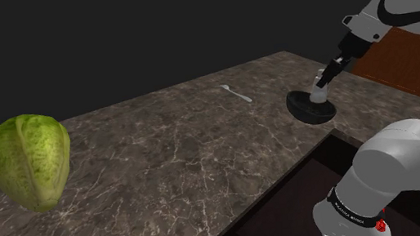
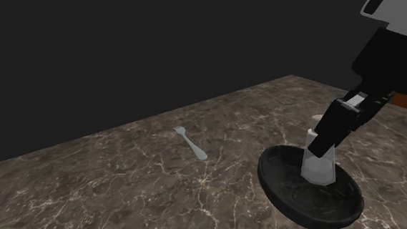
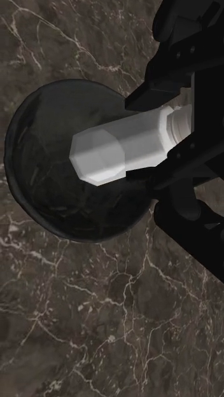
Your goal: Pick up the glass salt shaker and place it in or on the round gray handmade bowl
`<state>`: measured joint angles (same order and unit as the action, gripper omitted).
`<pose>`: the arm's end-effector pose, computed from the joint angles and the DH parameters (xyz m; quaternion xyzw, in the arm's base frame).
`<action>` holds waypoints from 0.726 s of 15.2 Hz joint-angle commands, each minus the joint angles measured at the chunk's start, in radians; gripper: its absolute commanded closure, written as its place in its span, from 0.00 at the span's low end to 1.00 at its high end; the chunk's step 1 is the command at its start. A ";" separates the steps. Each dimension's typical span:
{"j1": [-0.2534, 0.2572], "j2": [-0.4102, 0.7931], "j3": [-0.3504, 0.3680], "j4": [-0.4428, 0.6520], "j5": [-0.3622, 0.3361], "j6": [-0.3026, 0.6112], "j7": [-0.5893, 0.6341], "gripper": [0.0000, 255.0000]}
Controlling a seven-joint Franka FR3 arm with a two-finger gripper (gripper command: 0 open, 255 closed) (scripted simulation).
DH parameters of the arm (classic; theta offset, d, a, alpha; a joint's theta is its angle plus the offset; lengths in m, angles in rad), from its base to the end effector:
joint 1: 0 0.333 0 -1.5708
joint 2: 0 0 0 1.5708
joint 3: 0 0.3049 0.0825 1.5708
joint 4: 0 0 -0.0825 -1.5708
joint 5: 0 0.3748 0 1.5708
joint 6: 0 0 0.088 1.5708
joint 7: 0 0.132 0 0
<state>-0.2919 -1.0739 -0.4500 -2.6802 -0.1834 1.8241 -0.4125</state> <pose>0.1951 -0.2052 0.4798 -0.9892 0.0541 -0.1249 0.0546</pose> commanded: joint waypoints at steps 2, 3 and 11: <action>-0.002 -0.001 -0.003 -0.017 -0.003 0.016 0.000 1.00; -0.002 -0.001 -0.003 -0.017 -0.003 0.016 0.000 1.00; -0.002 -0.001 -0.003 -0.017 -0.003 0.016 0.000 0.00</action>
<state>-0.2936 -1.0751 -0.4529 -2.6971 -0.1864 1.8399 -0.4121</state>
